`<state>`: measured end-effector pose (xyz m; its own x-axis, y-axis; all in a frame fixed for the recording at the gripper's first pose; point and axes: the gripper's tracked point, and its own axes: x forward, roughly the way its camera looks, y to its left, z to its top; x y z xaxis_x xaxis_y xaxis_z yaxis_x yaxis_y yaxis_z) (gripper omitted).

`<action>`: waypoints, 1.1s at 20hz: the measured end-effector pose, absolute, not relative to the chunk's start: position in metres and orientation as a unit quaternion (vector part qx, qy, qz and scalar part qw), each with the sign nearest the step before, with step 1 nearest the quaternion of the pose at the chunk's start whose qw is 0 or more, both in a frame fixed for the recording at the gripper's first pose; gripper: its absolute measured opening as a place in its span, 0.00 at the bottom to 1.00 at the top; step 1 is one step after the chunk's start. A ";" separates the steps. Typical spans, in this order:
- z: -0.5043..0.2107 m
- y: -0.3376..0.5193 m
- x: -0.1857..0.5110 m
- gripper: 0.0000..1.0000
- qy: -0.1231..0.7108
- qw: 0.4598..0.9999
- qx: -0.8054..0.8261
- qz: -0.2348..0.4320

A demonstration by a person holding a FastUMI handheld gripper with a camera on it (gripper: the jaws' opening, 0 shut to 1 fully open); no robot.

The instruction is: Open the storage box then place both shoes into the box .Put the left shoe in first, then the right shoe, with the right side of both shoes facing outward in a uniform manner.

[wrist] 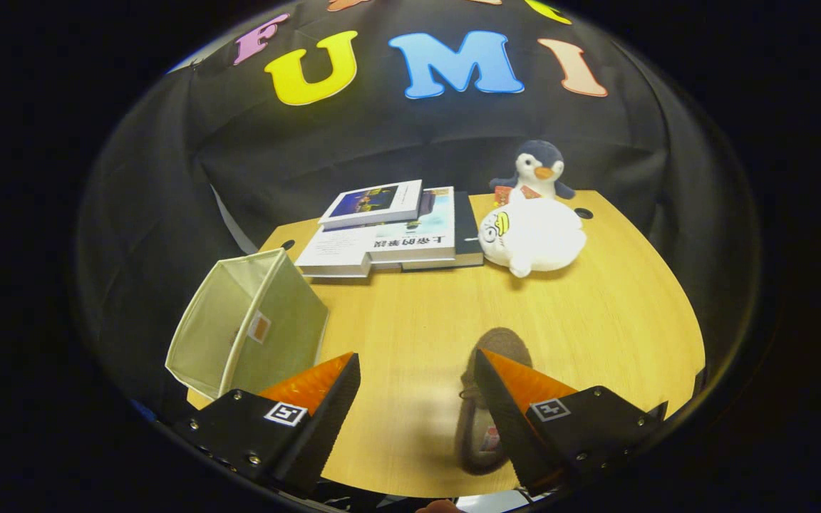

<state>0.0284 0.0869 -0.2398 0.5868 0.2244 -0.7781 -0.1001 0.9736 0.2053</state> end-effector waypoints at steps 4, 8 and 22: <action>-0.257 0.049 0.017 0.98 0.456 0.886 0.057 0.064; -0.279 0.022 0.002 0.98 0.476 0.877 0.045 0.052; -0.360 -0.017 -0.031 0.98 0.561 0.825 0.002 0.065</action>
